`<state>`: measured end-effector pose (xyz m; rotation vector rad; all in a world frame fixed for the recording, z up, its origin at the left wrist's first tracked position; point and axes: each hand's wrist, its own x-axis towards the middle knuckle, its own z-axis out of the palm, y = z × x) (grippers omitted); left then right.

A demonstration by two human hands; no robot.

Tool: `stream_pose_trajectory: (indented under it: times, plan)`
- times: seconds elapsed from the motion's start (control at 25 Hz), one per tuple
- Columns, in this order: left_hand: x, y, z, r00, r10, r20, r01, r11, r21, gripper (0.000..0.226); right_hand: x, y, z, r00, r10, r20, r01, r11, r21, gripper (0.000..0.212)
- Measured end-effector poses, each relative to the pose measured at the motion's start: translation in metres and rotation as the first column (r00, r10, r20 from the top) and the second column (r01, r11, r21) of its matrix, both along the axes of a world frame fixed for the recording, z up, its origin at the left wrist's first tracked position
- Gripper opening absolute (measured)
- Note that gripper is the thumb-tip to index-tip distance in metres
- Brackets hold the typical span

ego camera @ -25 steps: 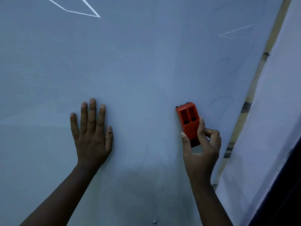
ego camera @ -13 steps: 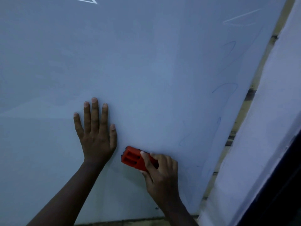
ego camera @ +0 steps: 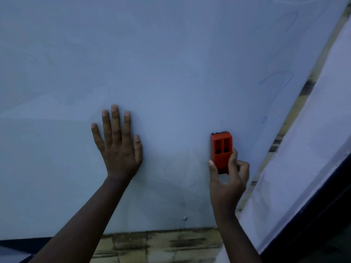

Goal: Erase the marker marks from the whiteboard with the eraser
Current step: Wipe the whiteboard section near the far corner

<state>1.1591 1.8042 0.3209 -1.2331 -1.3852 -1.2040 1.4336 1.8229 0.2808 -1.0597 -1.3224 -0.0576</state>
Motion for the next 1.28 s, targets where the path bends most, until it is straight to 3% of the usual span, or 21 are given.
stream_pose_trajectory:
  times: [0.08, 0.12, 0.24, 0.32, 0.44, 0.48, 0.56, 0.68, 0.76, 0.92, 1.0, 1.08, 1.2, 1.28]
  plan:
    - [0.002, 0.001, -0.004, 1.0, -0.001, 0.01, 0.001, 1.0, 0.002, 0.063, -0.022, -0.01, -0.012, 0.992, 0.031, 0.12, -0.029, 0.999, -0.025, 0.064]
    - [0.003, 0.002, -0.005, 1.0, -0.001, 0.019, 0.001, 1.0, 0.009, 0.063, -0.033, -0.016, -0.024, 0.966, 0.047, 0.253, -0.039, 0.999, -0.037, 0.064]
    - [0.005, 0.002, -0.01, 0.999, -0.008, 0.031, 0.007, 1.0, 0.013, 0.063, -0.052, -0.034, -0.074, 0.777, 0.075, 0.625, -0.048, 0.997, -0.06, 0.064]
    - [0.006, 0.001, -0.015, 0.999, -0.009, 0.032, 0.009, 1.0, 0.0, 0.064, -0.053, -0.039, -0.099, 0.703, 0.081, 0.706, -0.057, 0.997, -0.058, 0.059]
    - [0.004, -0.001, -0.021, 1.0, -0.014, 0.004, 0.014, 1.0, -0.021, 0.065, -0.05, -0.039, -0.103, 0.664, 0.103, 0.74, -0.086, 0.994, -0.061, 0.058]
    - [0.003, -0.002, -0.023, 1.0, -0.011, -0.013, 0.011, 1.0, -0.027, 0.065, -0.046, -0.038, -0.098, 0.676, 0.108, 0.729, -0.085, 0.994, -0.068, 0.061]
    - [-0.002, -0.004, -0.027, 0.999, -0.004, -0.04, 0.002, 0.999, -0.045, 0.065, -0.032, -0.032, -0.086, 0.799, 0.093, 0.595, -0.043, 0.994, -0.098, 0.068]
    - [-0.008, -0.008, -0.034, 0.997, 0.012, -0.081, -0.018, 0.997, -0.077, 0.066, -0.004, -0.022, -0.074, 0.981, 0.06, 0.185, -0.024, 0.982, -0.188, 0.07]
    - [-0.01, -0.01, -0.04, 0.996, 0.013, -0.086, -0.021, 0.995, -0.094, 0.067, 0.003, -0.02, -0.08, 0.997, 0.071, 0.039, -0.062, 0.979, -0.196, 0.071]
    - [-0.016, -0.016, -0.055, 0.994, 0.005, -0.105, -0.019, 0.991, -0.134, 0.069, -0.017, -0.03, -0.093, 0.994, 0.063, -0.089, -0.082, 0.971, -0.226, 0.071]
    - [-0.022, -0.02, -0.062, 0.992, -0.002, -0.126, -0.018, 0.987, -0.157, 0.069, -0.04, -0.037, -0.094, 0.999, 0.031, 0.023, -0.025, 0.971, -0.237, 0.071]
    - [-0.025, -0.021, -0.068, 0.99, -0.003, -0.143, -0.022, 0.985, -0.171, 0.069, -0.066, -0.044, -0.099, 0.967, 0.042, 0.25, 0.006, 0.982, -0.19, 0.07]
    - [-0.022, -0.021, -0.075, 0.994, 0.0, -0.114, -0.02, 0.984, -0.178, 0.07, -0.096, -0.05, -0.126, 0.824, 0.049, 0.565, 0.002, 0.996, -0.089, 0.074]
    - [-0.017, -0.022, -0.08, 0.997, -0.012, -0.079, -0.003, 0.982, -0.189, 0.07, -0.1, -0.051, -0.153, 0.73, 0.016, 0.683, -0.001, 1.0, -0.022, 0.075]
